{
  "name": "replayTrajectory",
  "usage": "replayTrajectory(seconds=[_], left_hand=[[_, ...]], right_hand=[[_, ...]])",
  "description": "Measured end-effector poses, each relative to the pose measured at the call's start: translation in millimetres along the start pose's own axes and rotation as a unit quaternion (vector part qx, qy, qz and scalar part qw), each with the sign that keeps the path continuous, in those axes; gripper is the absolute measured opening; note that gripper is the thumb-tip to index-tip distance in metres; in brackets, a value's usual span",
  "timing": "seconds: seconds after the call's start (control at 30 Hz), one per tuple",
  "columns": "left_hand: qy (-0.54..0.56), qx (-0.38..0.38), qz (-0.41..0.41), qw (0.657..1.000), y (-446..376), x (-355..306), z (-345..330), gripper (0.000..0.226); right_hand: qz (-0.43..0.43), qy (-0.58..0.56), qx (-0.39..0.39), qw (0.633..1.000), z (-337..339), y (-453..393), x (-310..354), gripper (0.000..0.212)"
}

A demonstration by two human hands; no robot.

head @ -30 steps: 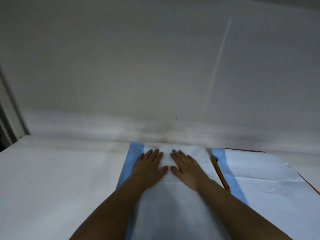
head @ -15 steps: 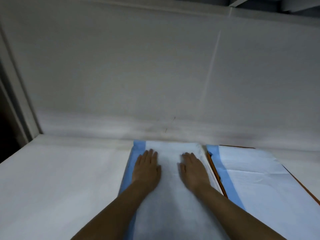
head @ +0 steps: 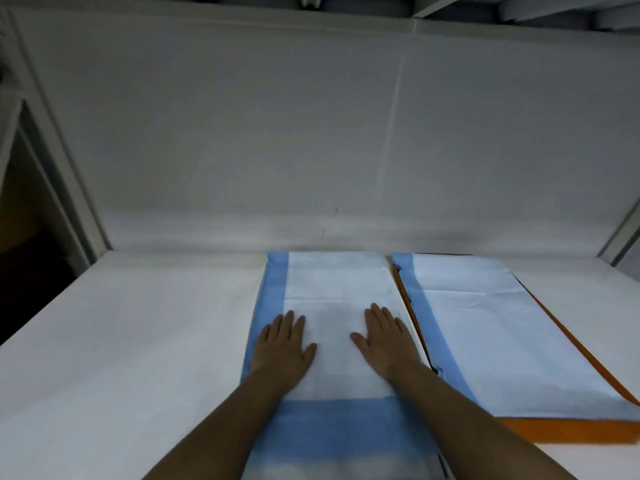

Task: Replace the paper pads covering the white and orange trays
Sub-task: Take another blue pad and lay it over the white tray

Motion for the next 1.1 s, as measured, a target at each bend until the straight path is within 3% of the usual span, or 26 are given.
replayTrajectory(seconds=[0.1, 0.27, 0.4, 0.47, 0.53, 0.6, 0.73, 0.8, 0.87, 0.93, 1.03, 1.1], left_hand=[[-0.017, -0.002, -0.068, 0.998, 23.9, -32.2, 23.9, 0.056], [0.136, 0.047, -0.149, 0.978, 93.6, -73.1, 32.4, 0.065], [0.102, 0.079, -0.088, 0.988, 123.4, -46.2, 31.8, 0.139], [0.085, 0.096, -0.075, 0.989, 130.8, -34.3, 34.5, 0.142], [0.045, 0.114, -0.101, 0.987, 141.0, -31.0, 36.2, 0.125], [-0.011, 0.099, -0.128, 0.987, 146.6, -25.4, 37.4, 0.101], [-0.062, 0.016, -0.136, 0.989, 149.7, -5.6, 50.9, 0.084], [-0.083, -0.01, -0.151, 0.985, 151.0, 2.8, 51.0, 0.055], [-0.088, -0.014, -0.152, 0.984, 148.6, 11.0, 47.5, 0.042], [-0.082, -0.04, -0.162, 0.983, 146.3, 13.0, 51.7, 0.03], [-0.075, -0.076, -0.169, 0.98, 143.1, 14.7, 55.0, 0.032], [-0.086, -0.088, -0.162, 0.979, 143.1, 10.7, 65.8, 0.013]], right_hand=[[0.036, -0.017, 0.006, 0.999, 14.7, 27.2, 22.3, 0.056], [0.112, -0.082, 0.08, 0.987, 13.8, 94.9, 50.5, 0.049], [0.088, -0.091, 0.093, 0.988, 25.4, 125.5, 27.3, 0.052], [0.072, -0.072, 0.114, 0.988, 31.9, 137.6, 19.5, 0.075], [0.072, -0.05, 0.125, 0.988, 36.2, 150.6, 14.9, 0.111], [0.099, -0.003, 0.121, 0.988, 43.6, 162.9, 13.5, 0.118], [0.135, 0.077, 0.056, 0.986, 49.0, 165.8, 7.0, 0.075], [0.158, 0.108, -0.01, 0.981, 61.3, 162.7, 8.7, 0.049], [0.185, 0.138, -0.063, 0.971, 72.6, 159.8, 10.4, 0.029], [0.202, 0.179, -0.099, 0.958, 76.0, 155.2, 8.0, 0.025], [0.202, 0.187, -0.149, 0.95, 83.7, 149.0, 5.7, 0.032], [0.201, 0.173, -0.188, 0.946, 95.3, 152.1, 7.7, 0.035]])
Point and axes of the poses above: each hand's wrist, its own y-axis away from the middle knuckle, its own z-axis out of the back of the hand, x = y × z, the point moved 9 cm from there along -y, towards the middle knuckle, and after that the axes turned 11 degrees about -x, right-handed, at the moved point
